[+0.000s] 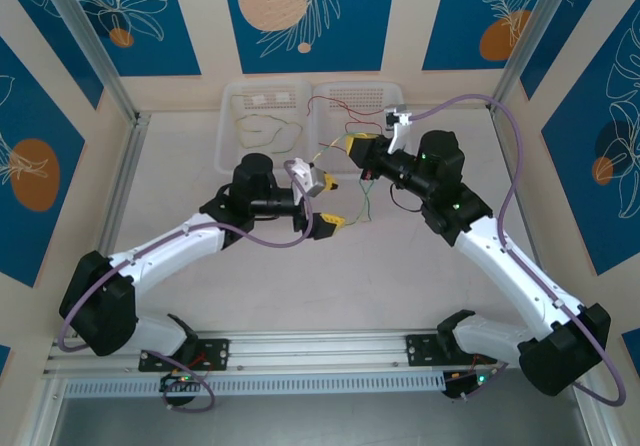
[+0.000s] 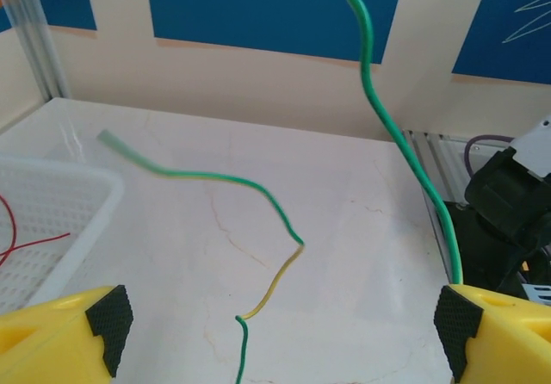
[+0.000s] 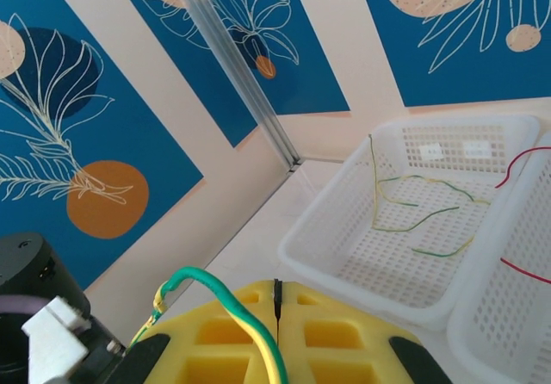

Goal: Untangle the cables

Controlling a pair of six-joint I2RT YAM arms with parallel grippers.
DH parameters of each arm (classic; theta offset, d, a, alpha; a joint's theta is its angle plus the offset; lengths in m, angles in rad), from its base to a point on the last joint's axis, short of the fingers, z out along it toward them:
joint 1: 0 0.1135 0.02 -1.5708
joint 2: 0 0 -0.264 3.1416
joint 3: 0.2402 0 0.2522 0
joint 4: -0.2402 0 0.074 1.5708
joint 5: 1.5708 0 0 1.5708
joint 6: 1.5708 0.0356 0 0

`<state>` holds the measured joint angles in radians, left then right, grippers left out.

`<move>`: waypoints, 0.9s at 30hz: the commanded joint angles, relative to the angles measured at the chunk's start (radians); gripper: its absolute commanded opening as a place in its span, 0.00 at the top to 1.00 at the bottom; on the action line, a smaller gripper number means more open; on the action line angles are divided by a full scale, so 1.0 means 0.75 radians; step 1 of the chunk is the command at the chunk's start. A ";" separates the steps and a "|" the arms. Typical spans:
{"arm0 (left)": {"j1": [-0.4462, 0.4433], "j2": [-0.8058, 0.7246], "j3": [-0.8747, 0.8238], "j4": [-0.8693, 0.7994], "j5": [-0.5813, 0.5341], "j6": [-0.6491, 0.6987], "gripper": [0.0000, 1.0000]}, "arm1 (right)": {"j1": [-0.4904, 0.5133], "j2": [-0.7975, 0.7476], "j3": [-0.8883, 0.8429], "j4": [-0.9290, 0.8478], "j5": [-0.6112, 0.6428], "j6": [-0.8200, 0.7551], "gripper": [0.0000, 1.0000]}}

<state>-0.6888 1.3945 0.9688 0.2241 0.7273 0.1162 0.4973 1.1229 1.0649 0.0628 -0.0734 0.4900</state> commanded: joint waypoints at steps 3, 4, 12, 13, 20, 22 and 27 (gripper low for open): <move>-0.043 0.022 0.069 -0.094 0.105 0.071 0.07 | 0.000 0.021 0.080 0.025 0.119 -0.005 1.00; -0.045 0.021 0.074 -0.111 0.104 0.079 0.07 | 0.003 0.032 0.090 0.014 0.156 -0.020 1.00; -0.048 0.015 0.056 -0.144 0.053 0.098 0.09 | 0.017 0.052 0.121 -0.042 0.237 -0.084 1.00; -0.047 0.018 0.054 -0.142 0.040 0.101 0.10 | 0.018 0.055 0.126 -0.044 0.222 -0.074 1.00; -0.048 0.038 0.066 -0.163 -0.004 0.129 0.51 | 0.016 0.019 0.108 -0.054 0.215 -0.012 1.00; -0.048 0.029 0.059 -0.173 -0.023 0.135 0.73 | -0.004 0.001 0.106 -0.093 0.235 0.001 1.00; -0.041 -0.036 0.023 -0.197 -0.155 0.142 1.00 | -0.043 -0.048 0.073 -0.140 0.208 -0.002 1.00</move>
<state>-0.7185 1.4090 0.9939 0.0956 0.6914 0.2192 0.4828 1.1309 1.1248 -0.0315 0.0708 0.4717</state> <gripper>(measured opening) 0.077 0.066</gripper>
